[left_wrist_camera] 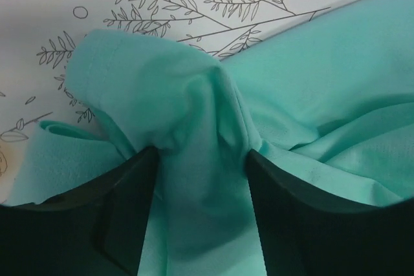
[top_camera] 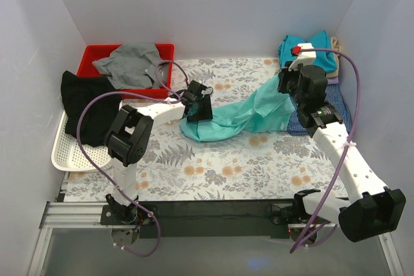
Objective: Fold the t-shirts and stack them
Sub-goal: Flatten the tshirt out
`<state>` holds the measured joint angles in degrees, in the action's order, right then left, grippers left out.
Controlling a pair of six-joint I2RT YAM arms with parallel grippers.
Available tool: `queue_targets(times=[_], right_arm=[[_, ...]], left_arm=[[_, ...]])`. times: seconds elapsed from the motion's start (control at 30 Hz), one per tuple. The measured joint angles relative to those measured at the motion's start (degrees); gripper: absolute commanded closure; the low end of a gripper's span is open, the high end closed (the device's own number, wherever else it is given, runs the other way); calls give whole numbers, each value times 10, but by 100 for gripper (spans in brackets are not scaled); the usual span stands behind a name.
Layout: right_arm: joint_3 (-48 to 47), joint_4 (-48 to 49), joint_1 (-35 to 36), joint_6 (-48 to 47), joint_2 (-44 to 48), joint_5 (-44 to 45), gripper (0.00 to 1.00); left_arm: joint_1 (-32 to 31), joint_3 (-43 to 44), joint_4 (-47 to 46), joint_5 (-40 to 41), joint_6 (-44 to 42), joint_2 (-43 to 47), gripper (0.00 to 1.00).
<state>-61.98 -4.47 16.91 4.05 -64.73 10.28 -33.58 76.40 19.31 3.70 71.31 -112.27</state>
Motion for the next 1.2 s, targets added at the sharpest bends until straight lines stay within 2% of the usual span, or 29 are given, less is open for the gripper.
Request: queue_targets(times=[0.4, 0.63, 0.9, 1.2], right_arm=[[0, 3, 0, -11, -37, -2, 99], [0, 4, 0, -13, -40, -2, 99], [0, 5, 0, -14, -41, 0, 99], [0, 6, 0, -13, -41, 0, 99]], left_arm=[[34, 28, -47, 0, 13, 2, 37], [38, 112, -39, -3, 9, -38, 37], [38, 116, -11, -23, 4, -89, 37], [38, 116, 4, -31, -20, -86, 37]])
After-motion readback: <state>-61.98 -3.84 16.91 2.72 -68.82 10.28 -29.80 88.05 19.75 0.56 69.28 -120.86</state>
